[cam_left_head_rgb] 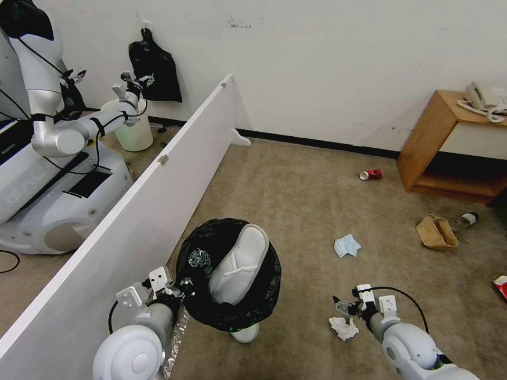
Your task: Pick up the trash bin, then pick up the garbage from the floor and place it into the trash bin.
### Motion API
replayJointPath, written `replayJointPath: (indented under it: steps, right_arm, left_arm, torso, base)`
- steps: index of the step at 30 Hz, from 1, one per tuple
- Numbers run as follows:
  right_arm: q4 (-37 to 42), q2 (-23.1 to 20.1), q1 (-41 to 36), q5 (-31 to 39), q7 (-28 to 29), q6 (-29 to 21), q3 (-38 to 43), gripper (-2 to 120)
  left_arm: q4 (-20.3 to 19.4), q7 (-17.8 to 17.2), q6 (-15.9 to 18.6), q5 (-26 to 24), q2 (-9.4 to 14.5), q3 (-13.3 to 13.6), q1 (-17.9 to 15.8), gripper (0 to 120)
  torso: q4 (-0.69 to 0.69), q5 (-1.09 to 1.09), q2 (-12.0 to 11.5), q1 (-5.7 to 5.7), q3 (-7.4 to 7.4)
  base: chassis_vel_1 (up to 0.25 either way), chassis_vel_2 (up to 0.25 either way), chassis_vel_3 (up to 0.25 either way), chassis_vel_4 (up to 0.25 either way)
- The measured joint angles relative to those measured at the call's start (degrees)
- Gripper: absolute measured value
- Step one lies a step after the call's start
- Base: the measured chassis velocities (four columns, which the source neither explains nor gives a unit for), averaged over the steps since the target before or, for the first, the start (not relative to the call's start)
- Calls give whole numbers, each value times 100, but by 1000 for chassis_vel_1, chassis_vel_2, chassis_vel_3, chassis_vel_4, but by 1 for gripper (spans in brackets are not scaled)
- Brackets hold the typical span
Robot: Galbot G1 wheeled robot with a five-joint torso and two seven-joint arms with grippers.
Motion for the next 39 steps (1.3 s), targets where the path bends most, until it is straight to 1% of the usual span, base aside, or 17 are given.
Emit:
replayJointPath:
  steps: [12,20,28,39]
  right_arm:
    - [-514,161,24,-114,15,6,-86,100]
    - [-905,323,35,-303,-61,56,-126,100]
    - [-963,475,23,-441,-74,75,-194,100]
    - [-962,558,17,-495,-74,76,-243,100]
  left_arm:
    - [1,8,-1,26,-28,-15,16,1]
    - [-24,8,-7,29,16,-73,45,1]
    - [-65,13,-16,35,23,-111,87,1]
    - [-69,42,-35,66,14,-132,117,1]
  torso:
    - [0,0,0,0,0]
    - [0,1,0,0,0]
    - [0,1,0,0,0]
    - [0,0,0,0,0]
  base:
    - [0,0,0,0]
    - [0,0,0,0]
    - [0,0,0,0]
    - [0,0,0,0]
